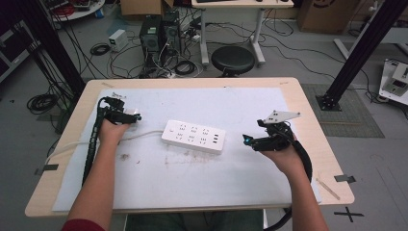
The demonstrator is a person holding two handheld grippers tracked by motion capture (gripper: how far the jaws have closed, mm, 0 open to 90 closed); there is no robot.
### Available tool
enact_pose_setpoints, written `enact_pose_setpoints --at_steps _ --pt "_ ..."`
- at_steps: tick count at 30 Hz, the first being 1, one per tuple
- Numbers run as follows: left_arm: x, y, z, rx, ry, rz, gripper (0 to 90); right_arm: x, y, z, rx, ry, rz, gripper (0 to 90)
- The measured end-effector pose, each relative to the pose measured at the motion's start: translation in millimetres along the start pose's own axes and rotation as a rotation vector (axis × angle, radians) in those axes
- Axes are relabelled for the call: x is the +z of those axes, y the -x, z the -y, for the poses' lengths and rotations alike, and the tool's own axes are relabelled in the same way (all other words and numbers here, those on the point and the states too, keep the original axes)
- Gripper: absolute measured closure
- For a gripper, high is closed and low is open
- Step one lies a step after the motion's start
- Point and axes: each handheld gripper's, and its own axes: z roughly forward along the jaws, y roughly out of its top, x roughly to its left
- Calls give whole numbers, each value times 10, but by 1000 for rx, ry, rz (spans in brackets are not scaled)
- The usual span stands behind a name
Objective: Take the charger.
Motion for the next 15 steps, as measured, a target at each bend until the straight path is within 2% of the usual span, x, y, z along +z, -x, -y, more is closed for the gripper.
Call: enact_pose_setpoints --at_steps 11,15 --pt "33 -13 25 -39 -19 11 266 -8 1 7 0 -3 5 202" --pt "42 -4 29 -40 -30 6 295 -3 8 18 2 -3 8 202"
